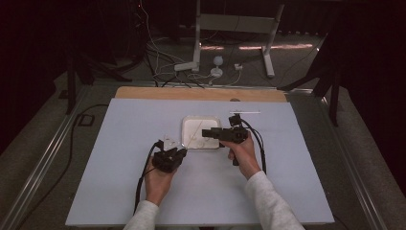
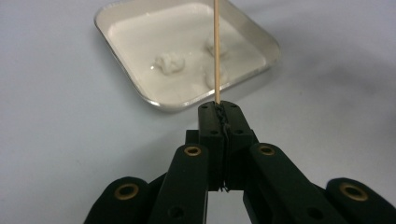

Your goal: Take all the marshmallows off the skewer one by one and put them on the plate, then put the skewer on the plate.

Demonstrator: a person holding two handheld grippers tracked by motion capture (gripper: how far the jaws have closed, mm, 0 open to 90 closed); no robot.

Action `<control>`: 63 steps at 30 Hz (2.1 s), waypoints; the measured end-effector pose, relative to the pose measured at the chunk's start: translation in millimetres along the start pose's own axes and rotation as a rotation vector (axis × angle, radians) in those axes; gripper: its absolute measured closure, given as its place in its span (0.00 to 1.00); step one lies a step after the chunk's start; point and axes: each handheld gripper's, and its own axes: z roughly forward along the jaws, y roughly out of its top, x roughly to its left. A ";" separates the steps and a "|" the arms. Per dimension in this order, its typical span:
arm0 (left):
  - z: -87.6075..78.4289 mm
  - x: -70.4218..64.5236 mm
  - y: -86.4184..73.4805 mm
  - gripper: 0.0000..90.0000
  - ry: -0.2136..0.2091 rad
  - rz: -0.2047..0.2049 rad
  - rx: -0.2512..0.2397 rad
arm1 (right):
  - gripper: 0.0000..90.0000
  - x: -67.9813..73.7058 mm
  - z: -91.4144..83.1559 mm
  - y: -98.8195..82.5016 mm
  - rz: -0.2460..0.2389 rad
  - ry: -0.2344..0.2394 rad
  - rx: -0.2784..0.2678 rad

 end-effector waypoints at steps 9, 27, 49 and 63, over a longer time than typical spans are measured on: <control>-1.4 3.7 14.3 1.00 -0.015 -0.039 -0.050 | 0.22 10.2 -12.6 -11.9 -0.113 -0.026 -0.020; 14.6 7.6 41.6 0.99 -0.020 -0.079 -0.064 | 0.09 15.3 -37.7 -47.3 -0.251 -0.158 -0.013; 48.3 11.1 55.6 0.99 0.014 -0.092 -0.037 | 0.06 -3.2 -102.4 -82.1 -0.277 -0.276 -0.110; 69.7 8.4 50.5 0.99 0.070 -0.128 0.033 | 0.07 -10.7 -118.5 -89.9 -0.257 -0.301 -0.130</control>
